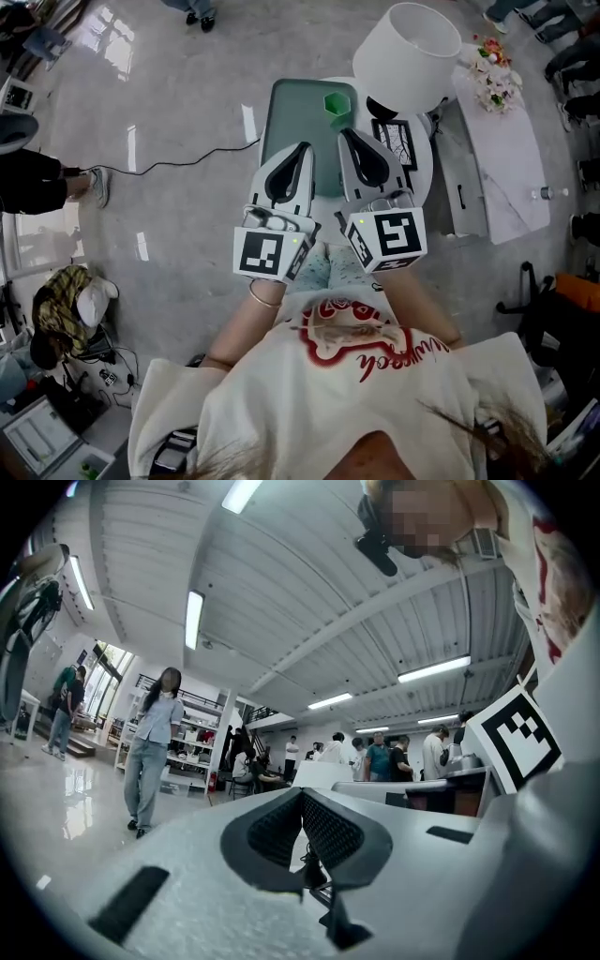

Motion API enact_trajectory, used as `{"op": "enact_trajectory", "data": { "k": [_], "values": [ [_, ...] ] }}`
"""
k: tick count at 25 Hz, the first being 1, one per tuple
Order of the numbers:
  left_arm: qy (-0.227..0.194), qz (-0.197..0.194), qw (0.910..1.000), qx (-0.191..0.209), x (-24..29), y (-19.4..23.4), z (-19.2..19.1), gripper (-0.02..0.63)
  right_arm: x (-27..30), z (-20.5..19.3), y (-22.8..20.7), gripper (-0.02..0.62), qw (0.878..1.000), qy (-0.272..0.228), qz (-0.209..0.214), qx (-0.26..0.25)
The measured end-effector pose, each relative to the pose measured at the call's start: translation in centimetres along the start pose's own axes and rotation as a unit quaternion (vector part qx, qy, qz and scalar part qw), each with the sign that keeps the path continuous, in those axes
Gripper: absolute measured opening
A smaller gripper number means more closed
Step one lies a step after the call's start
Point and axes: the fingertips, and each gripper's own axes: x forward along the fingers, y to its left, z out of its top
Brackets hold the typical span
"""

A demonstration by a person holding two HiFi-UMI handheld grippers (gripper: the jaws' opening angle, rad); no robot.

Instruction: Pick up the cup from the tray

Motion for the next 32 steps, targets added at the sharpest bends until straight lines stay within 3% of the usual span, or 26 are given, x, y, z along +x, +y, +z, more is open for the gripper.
{"op": "enact_trajectory", "data": {
  "k": [4,10,18,22,27,32],
  "values": [
    [0.016,0.014,0.9997,-0.009,0.5,0.4,-0.4,0.012,0.7,-0.2,-0.5,0.031,1.0,0.006,0.004,0.002],
    [0.007,0.006,0.9999,-0.008,1.8,0.2,-1.1,0.014,1.4,-1.9,-1.7,0.031,1.0,0.022,0.005,0.007],
    [0.038,0.013,0.999,-0.017,1.8,0.4,-4.8,0.014,3.8,-11.3,-4.7,0.042,0.994,0.11,-0.001,0.009],
    [0.059,0.019,0.9978,-0.023,1.3,0.7,-7.2,0.014,6.0,-16.7,-5.9,0.183,0.988,0.153,0.003,0.034],
    [0.074,0.039,0.9959,-0.035,0.3,1.8,-9.4,0.012,9.2,-21.2,-8.2,0.253,0.981,0.182,-0.019,0.056],
    [0.084,0.046,0.9946,-0.042,-0.5,2.0,-10.5,0.012,11.5,-23.2,-9.9,0.278,0.976,0.205,-0.032,0.066]
  ]
}}
